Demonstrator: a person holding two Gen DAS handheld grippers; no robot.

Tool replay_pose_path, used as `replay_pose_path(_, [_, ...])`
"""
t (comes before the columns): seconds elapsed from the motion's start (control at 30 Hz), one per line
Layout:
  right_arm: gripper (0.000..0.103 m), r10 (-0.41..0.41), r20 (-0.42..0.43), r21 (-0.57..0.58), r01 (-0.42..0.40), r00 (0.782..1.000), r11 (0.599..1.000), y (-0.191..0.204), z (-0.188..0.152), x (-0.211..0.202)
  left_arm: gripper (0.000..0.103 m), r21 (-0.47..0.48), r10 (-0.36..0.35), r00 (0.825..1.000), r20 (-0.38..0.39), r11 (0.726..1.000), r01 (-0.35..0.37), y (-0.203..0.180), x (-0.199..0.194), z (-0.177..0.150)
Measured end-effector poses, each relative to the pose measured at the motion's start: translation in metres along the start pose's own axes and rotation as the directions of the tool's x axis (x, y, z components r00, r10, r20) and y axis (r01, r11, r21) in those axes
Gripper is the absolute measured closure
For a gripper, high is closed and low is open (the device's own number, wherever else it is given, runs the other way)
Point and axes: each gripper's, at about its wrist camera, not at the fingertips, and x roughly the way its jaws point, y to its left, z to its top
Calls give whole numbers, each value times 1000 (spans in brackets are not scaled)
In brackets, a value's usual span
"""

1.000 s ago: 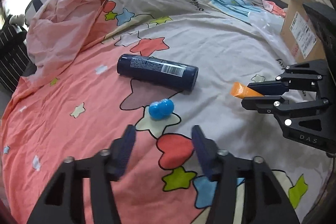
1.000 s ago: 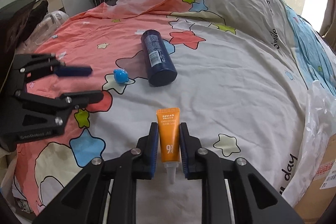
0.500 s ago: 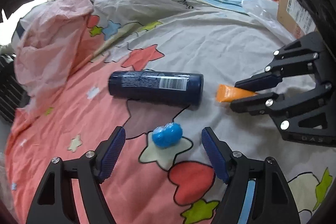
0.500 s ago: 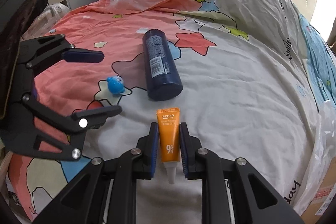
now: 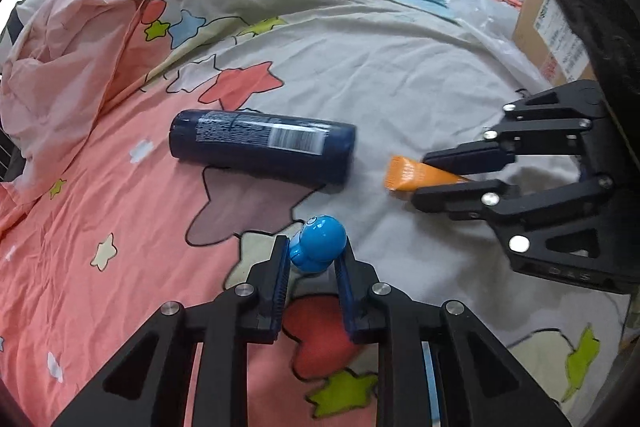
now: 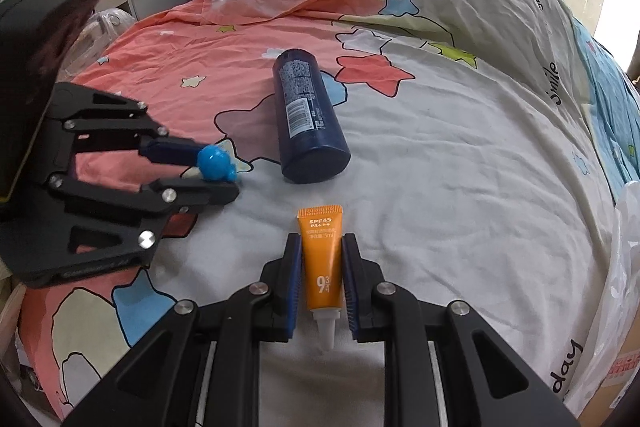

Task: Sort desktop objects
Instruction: 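Carry the blue toy with the left gripper while the right carries the orange tube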

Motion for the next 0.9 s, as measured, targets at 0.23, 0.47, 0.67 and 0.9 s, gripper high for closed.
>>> replay_pose_path(0.23, [85,2,33,24,-3,999,1000,1,-7,-25,80,6,-29,999,30,1000,28,-20,-35,-5])
replay_pose_path(0.47, [85,-13,60,20,11,998,1000,11,-21,-62,80,41,-47,998,45,998,45,-53,-62,-12])
replay_pose_path(0.67, [85,-29,78,13,28,997,1000,20,-36,-89,80,73,-59,997,56,996,55,-77,-79,-16])
replay_pose_path(0.9, [85,-58,109,28,56,992,998,20,-51,-120,80,108,-62,995,82,993,53,-105,-102,-14])
